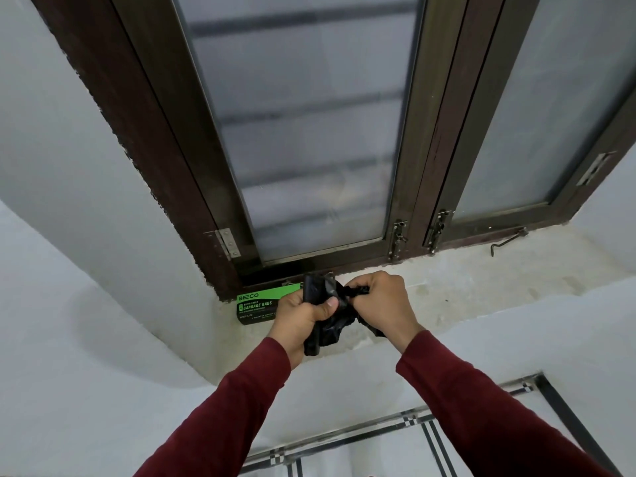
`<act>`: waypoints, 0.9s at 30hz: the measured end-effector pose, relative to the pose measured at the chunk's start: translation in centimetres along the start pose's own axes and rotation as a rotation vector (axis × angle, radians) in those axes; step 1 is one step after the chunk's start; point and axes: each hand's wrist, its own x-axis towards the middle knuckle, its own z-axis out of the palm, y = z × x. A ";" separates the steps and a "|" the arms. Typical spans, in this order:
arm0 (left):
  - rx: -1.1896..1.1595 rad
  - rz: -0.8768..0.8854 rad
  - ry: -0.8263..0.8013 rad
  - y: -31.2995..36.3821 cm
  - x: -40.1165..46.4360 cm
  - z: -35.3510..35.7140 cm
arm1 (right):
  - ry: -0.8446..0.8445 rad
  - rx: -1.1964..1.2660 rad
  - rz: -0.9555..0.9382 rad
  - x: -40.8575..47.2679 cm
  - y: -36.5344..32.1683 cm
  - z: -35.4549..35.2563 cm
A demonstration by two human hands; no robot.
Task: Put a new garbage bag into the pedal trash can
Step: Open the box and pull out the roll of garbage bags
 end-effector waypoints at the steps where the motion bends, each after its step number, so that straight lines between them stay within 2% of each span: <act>1: 0.006 0.010 -0.006 0.1 -0.1 0.0 | -0.002 0.011 0.004 0.1 0.1 0.1; 4: -0.048 0.004 0.001 0.3 -0.1 0.0 | -0.021 0.052 -0.008 0.2 -0.1 0.5; 7: -0.108 -0.004 0.002 0.7 -0.2 -0.3 | -0.074 0.009 -0.104 0.6 -0.1 0.6; 9: -0.135 -0.010 0.027 1.2 -0.3 -0.6 | -0.202 0.058 -0.132 0.7 0.1 0.0; 12: -0.132 -0.025 0.082 1.7 0.0 -1.2 | -0.457 0.354 -0.072 0.4 0.8 -1.3; 13: -0.133 -0.028 0.088 1.8 0.1 -1.2 | -0.483 0.394 -0.076 0.2 1.0 -1.5; 14: -0.132 -0.029 0.084 1.8 0.1 -1.1 | -0.461 0.379 -0.079 0.1 1.0 -1.4; 18: -0.046 -0.022 -0.006 1.5 -0.6 -0.1 | -0.143 0.193 -0.012 0.2 0.4 -0.2; 21: -0.044 0.018 -0.133 1.9 -1.6 1.0 | -0.040 0.160 0.073 0.6 0.3 0.0; 24: -0.078 0.062 -0.095 3.0 -1.3 1.5 | -0.087 0.155 0.046 0.7 1.1 -0.5; 25: -0.100 0.060 -0.047 3.3 -0.9 1.3 | -0.150 0.166 0.002 0.8 1.3 -0.5; 27: -0.128 0.053 0.040 3.5 -0.1 0.6 | -0.372 0.350 -0.034 0.4 1.4 -1.0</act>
